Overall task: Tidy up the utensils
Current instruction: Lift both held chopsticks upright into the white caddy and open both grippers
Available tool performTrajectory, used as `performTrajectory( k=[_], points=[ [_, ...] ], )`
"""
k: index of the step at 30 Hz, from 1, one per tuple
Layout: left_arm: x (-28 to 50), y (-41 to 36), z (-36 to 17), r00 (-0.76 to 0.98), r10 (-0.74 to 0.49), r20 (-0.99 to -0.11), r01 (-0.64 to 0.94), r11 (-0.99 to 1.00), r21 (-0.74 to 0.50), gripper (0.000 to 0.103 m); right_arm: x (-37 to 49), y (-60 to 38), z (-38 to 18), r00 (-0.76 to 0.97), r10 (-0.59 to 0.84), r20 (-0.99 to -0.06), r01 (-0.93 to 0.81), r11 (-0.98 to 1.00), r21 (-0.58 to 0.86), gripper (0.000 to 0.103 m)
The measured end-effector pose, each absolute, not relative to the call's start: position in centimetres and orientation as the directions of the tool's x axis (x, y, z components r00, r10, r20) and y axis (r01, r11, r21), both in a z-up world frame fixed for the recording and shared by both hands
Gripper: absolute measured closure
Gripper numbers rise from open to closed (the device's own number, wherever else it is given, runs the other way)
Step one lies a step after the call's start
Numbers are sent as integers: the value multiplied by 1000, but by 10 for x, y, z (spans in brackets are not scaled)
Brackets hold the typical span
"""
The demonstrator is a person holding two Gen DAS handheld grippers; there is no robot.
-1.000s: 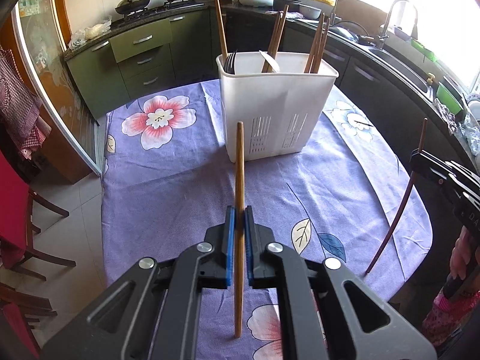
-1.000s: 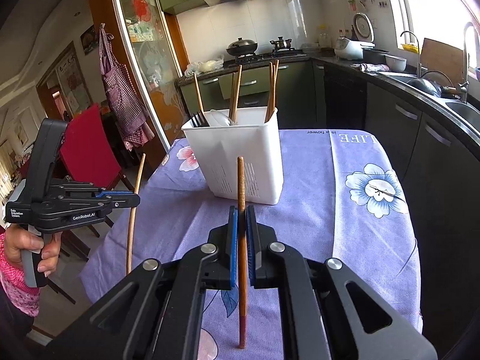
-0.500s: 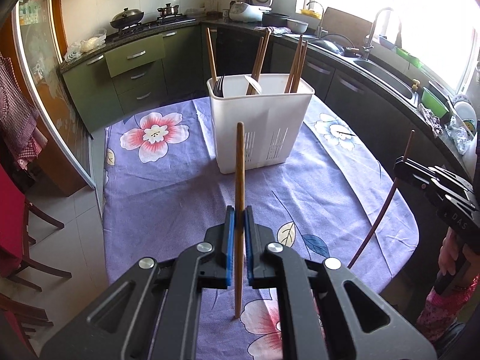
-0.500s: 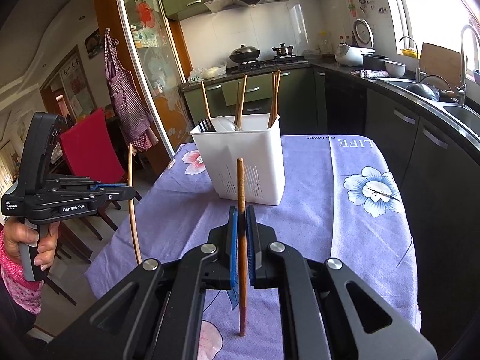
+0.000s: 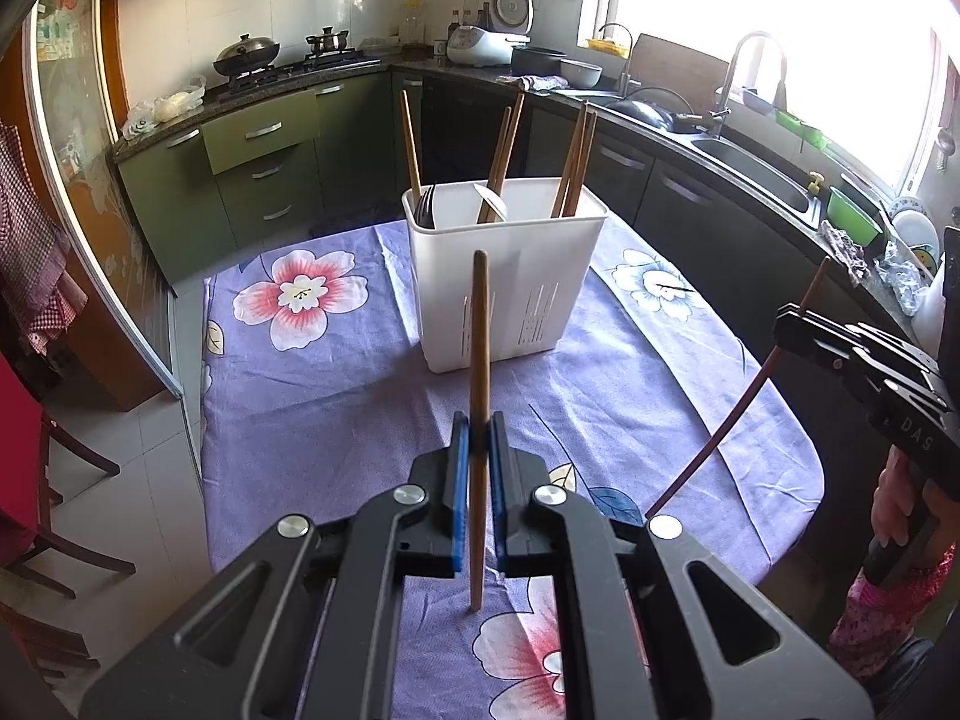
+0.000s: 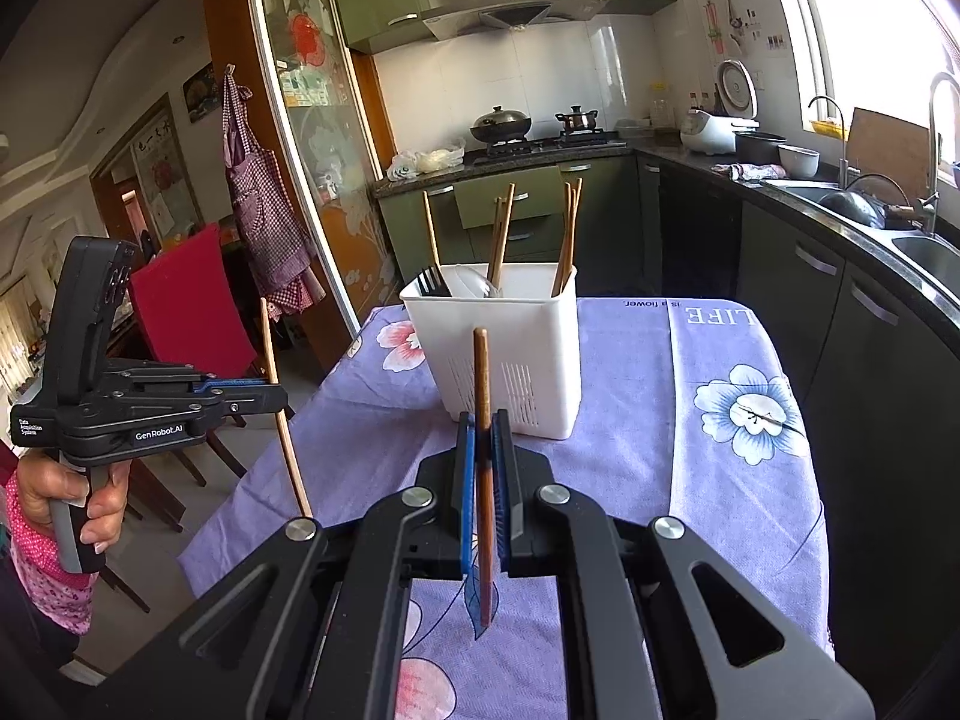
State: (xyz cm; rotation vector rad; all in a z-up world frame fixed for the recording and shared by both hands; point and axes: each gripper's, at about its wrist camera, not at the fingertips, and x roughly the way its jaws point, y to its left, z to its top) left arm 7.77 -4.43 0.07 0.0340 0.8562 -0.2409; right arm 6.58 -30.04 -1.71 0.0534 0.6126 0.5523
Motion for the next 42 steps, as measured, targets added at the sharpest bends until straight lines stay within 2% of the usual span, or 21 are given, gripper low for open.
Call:
performTrajectory(
  k=[8, 15, 23, 28, 34, 42],
  points=[
    [87, -44, 21, 638, -252, -728, 249, 962, -115, 97, 67, -298, -4, 687, 509, -518, -484, 853, 195, 97],
    [104, -50, 68, 665, -291, -688, 280, 951, -132, 97, 75, -300, 6, 693, 508, -511, -482, 854, 195, 97],
    [132, -54, 146, 774, -265, -575, 263, 961, -88, 97, 79, -299, 17, 703, 509, -497, -488, 853, 184, 97],
    [159, -62, 174, 825, -231, -515, 242, 969, -46, 97, 86, -302, 11, 696, 507, -508, -482, 855, 192, 97],
    [199, -69, 161, 816, -190, -545, 207, 978, -31, 97, 95, -306, 11, 697, 502, -513, -474, 858, 196, 97],
    [228, -65, 97, 752, -179, -634, 185, 981, -57, 96, 110, -304, 38, 722, 507, -471, -471, 859, 202, 97]
  ],
)
